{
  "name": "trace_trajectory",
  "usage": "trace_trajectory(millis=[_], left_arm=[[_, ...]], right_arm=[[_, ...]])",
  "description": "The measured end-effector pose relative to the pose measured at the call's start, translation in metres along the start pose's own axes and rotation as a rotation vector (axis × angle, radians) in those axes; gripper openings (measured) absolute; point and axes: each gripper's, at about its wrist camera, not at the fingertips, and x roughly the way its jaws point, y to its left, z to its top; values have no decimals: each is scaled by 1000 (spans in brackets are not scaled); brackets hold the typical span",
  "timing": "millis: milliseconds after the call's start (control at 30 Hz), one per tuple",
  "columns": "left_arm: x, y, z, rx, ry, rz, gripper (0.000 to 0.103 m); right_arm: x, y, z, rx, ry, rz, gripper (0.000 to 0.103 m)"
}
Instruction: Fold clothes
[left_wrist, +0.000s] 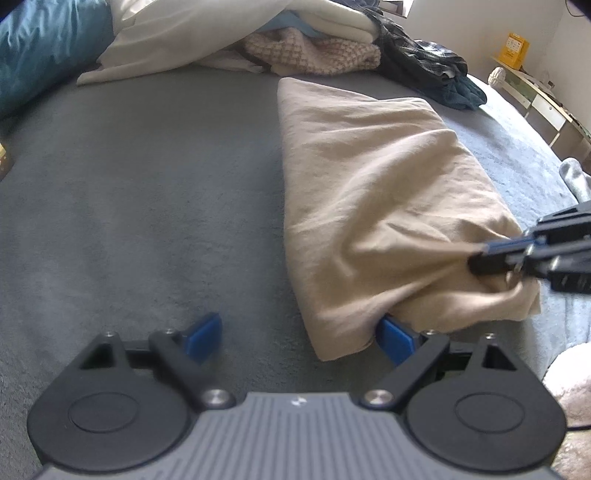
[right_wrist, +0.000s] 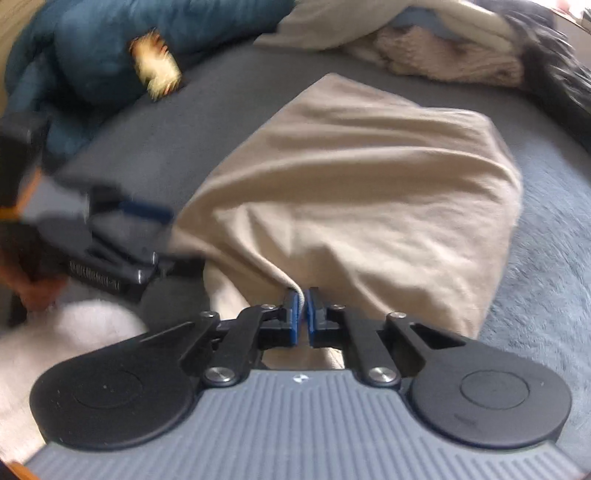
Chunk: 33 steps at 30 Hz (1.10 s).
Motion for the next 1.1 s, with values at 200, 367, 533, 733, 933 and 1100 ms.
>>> trace_trajectory(millis=[200, 367, 533, 733, 933, 1100], left_arm=[[-20, -2, 3, -27, -2, -36, 92], [-13, -12, 7, -39, 0, -23, 94], [5, -23, 13, -54, 19, 33, 95], [-7, -18, 17, -127, -33, 41, 95], [-7, -16, 17, -200, -38, 30, 94], [6, -14, 16, -224, -28, 62, 96]], right_arm=[[-20, -18, -7, 185, -87, 72, 2], [-22, -19, -9, 224, -126, 95, 2], [-30, -19, -8, 227, -152, 113, 2], [-32, -24, -10, 238, -177, 119, 2], [-32, -23, -10, 230, -198, 119, 2], [-35, -27, -12, 250, -197, 128, 5]])
